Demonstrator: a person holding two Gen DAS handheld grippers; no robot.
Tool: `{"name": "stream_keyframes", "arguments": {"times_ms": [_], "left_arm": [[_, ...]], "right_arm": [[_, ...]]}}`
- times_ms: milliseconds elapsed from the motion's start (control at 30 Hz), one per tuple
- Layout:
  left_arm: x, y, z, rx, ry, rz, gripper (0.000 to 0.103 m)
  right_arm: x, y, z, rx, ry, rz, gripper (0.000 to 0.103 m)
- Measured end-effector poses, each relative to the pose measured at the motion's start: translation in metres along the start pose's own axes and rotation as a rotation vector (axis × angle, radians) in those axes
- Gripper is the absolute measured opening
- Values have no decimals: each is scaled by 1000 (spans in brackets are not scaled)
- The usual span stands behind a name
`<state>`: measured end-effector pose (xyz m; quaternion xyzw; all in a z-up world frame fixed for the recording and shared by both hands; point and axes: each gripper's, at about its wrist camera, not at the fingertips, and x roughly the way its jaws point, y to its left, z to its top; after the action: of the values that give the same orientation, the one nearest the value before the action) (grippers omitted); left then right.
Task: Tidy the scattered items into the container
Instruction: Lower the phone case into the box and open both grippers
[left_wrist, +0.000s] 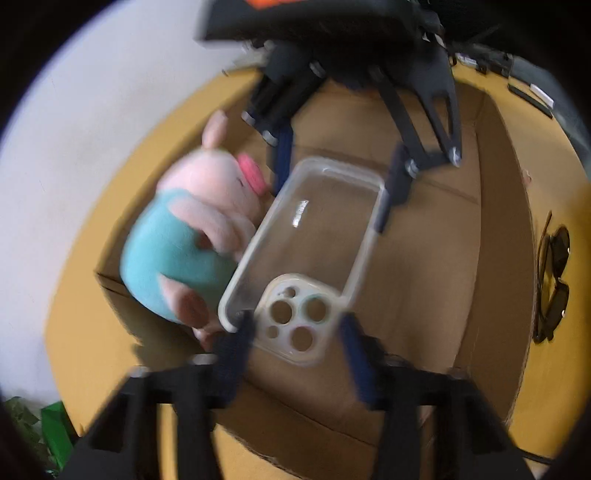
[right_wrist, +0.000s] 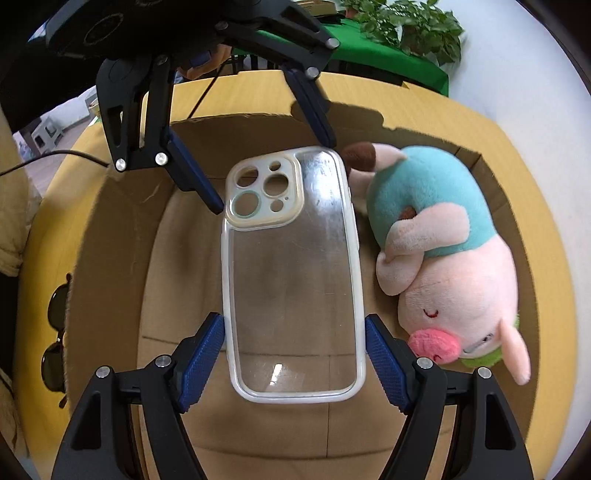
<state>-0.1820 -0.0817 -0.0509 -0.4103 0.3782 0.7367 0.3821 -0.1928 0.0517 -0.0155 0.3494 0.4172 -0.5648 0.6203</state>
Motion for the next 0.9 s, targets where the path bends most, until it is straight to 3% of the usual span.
{"name": "stream_keyframes", "arguments": {"times_ms": [133, 567, 733, 833, 900], "left_arm": [[20, -6, -3, 12, 54, -2, 12], [-4, -10, -18, -64, -16, 0, 15], [-29, -13, -30, -130, -72, 19, 45], [-48, -20, -36, -169, -112, 41, 55], [-62, -24, -37, -191, -138, 63, 55]], "right_arm": [[4, 0, 8, 7, -15, 29, 81], [30, 9, 7, 18, 31, 32, 81], [28, 15, 4, 38, 30, 2, 85], [13, 18, 3, 68, -1, -23, 92], [-2, 20, 1, 85, -26, -49, 94]]}}
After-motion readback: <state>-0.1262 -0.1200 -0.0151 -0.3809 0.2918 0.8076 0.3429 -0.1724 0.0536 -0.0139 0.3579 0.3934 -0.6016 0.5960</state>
